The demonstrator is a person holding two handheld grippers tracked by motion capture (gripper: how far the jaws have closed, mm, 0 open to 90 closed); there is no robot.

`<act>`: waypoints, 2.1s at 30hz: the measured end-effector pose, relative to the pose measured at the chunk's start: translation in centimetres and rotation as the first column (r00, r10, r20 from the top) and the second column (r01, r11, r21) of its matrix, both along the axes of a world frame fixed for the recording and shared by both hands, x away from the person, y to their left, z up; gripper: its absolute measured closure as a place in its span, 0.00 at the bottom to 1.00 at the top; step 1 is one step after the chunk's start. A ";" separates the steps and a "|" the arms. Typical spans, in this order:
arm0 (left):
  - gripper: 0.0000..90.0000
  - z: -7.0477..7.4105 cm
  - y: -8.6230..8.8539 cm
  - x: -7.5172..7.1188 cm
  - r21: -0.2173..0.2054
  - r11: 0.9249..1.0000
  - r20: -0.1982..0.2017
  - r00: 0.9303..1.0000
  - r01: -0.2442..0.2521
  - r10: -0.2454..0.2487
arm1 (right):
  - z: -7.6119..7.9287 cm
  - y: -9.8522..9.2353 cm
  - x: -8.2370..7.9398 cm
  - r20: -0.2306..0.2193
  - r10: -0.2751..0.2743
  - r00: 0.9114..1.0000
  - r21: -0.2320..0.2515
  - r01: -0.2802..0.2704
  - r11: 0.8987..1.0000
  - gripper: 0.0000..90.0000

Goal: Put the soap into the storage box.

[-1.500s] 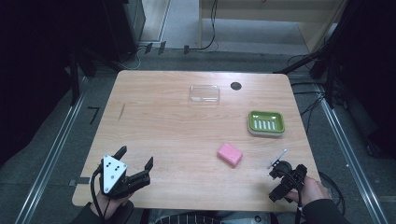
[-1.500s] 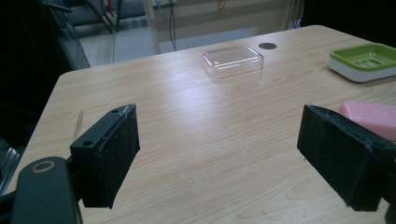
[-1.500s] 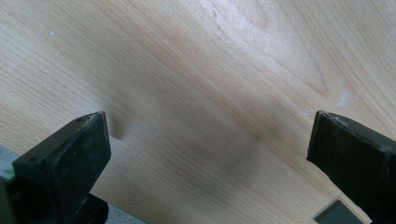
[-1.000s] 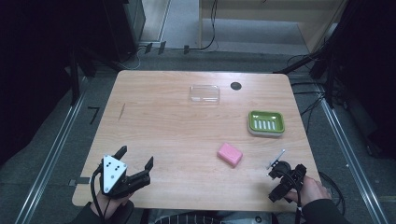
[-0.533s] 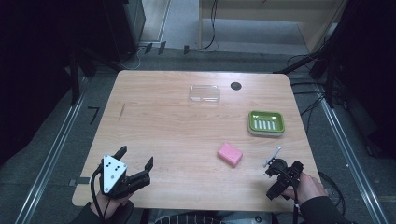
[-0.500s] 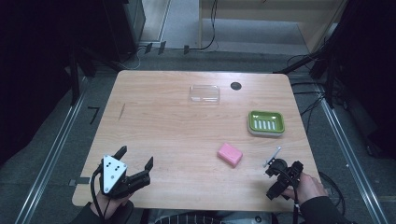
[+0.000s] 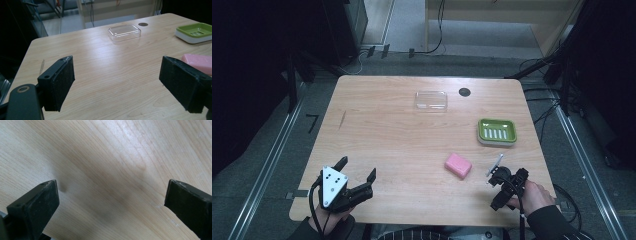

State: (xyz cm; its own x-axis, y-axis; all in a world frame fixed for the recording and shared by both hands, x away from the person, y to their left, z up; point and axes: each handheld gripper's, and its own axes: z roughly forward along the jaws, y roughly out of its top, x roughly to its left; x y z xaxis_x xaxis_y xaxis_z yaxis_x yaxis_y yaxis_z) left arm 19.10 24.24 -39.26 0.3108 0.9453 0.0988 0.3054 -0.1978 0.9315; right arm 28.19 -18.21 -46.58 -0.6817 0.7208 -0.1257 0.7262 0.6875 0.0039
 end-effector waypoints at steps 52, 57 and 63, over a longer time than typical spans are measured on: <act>0.15 0.0 0.0 0.0 -0.001 1.000 0.000 1.000 -0.003 0.003 | 1.7 5.9 3.8 0.022 0.082 0.996 0.053 -0.083 0.995 0.00; 0.15 0.0 0.0 0.0 -0.006 1.000 0.002 1.000 -0.004 0.004 | 1.9 6.6 4.3 0.018 0.084 0.996 0.072 -0.085 0.994 0.00; 0.15 0.0 0.1 0.0 -0.007 1.000 0.001 1.000 -0.004 0.004 | 1.9 7.3 4.7 0.013 0.091 0.996 0.083 -0.092 0.992 0.00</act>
State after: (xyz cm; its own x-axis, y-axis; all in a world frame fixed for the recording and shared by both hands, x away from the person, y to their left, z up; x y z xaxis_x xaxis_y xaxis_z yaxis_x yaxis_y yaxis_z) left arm 19.10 24.30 -39.30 0.3070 0.9472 0.0926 0.3049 -0.1901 0.9332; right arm 32.92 -10.92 -44.71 -0.7442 0.6638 -0.0742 0.6601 0.7479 0.0702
